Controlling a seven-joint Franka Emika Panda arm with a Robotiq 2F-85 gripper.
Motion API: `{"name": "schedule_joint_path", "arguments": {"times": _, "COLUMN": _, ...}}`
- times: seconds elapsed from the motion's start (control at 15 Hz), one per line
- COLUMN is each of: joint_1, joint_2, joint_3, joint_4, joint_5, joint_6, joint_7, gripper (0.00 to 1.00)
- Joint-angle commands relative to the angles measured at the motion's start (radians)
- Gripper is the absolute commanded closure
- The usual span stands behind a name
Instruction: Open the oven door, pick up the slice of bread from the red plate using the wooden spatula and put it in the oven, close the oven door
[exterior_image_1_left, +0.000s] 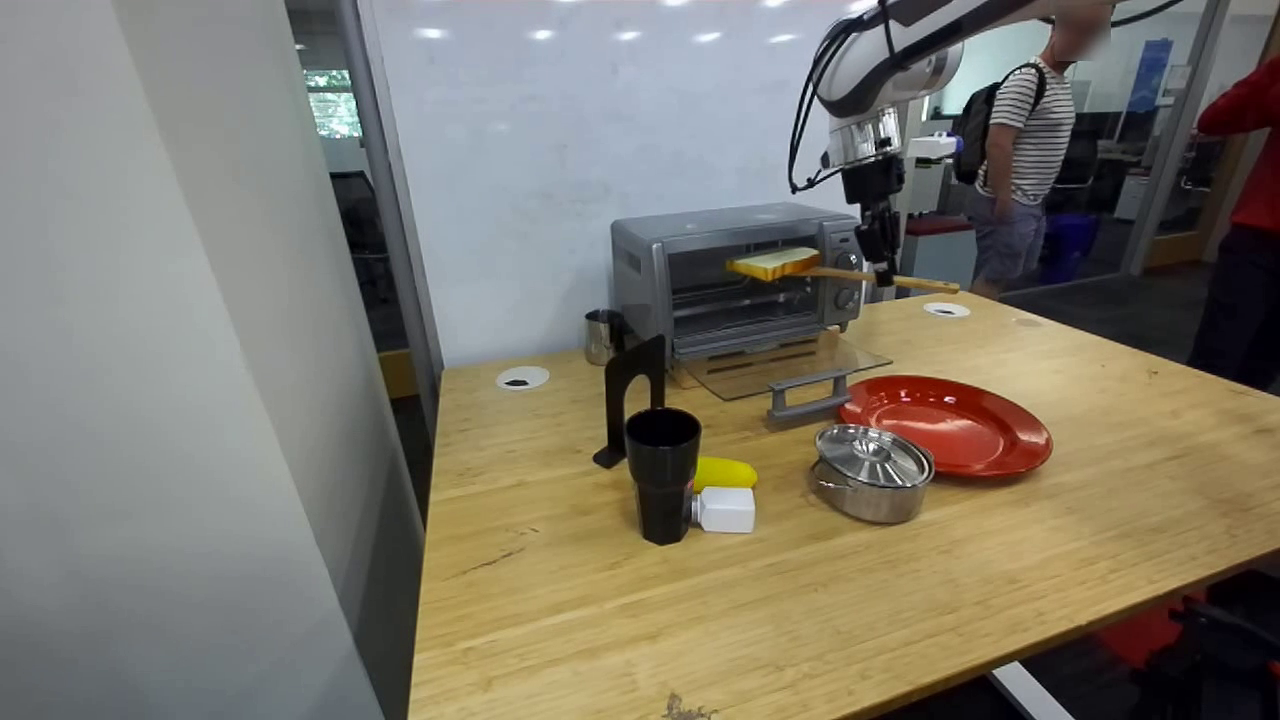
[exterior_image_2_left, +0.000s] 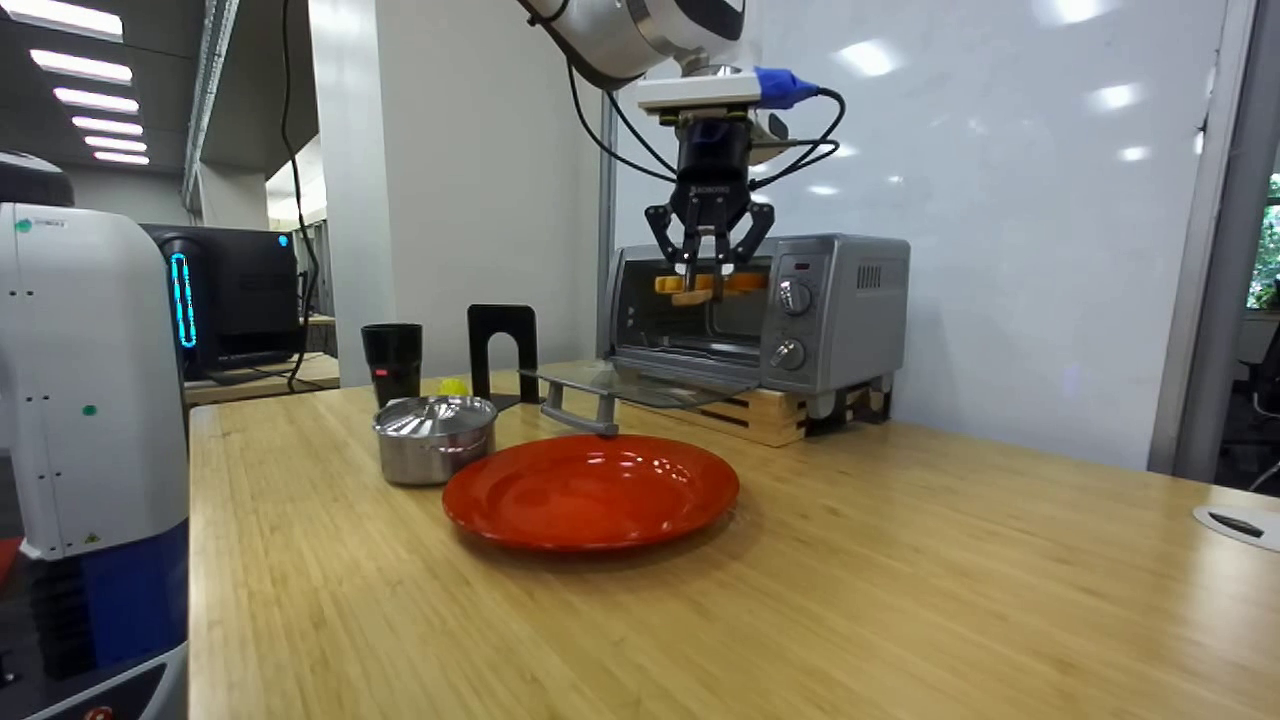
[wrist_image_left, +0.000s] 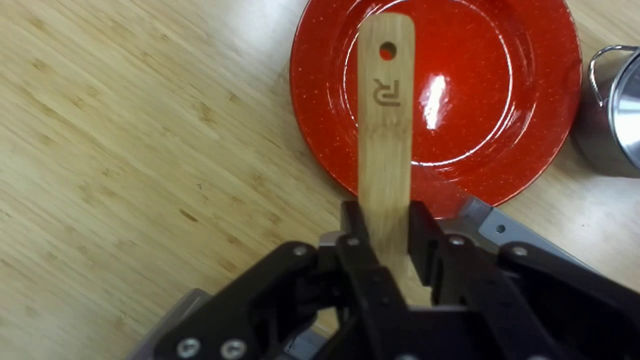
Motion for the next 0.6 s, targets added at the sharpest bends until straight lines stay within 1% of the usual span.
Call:
{"name": "schedule_joint_path", "arguments": {"times": 0.0, "joint_1": -0.03, "joint_2": 0.076, "joint_3": 0.034, "joint_4": 0.122, "joint_5": 0.012, "joint_6": -0.051, "joint_7": -0.018, "gripper": 0.94}}
{"name": "schedule_joint_path", "arguments": {"times": 0.2, "joint_1": -0.031, "joint_2": 0.116, "joint_3": 0.042, "joint_4": 0.181, "joint_5": 0.011, "joint_6": -0.058, "joint_7": -0.017, "gripper": 0.94}}
{"name": "schedule_joint_path", "arguments": {"times": 0.53, "joint_1": -0.032, "joint_2": 0.185, "joint_3": 0.053, "joint_4": 0.313, "joint_5": 0.012, "joint_6": -0.089, "joint_7": -0.017, "gripper": 0.94}}
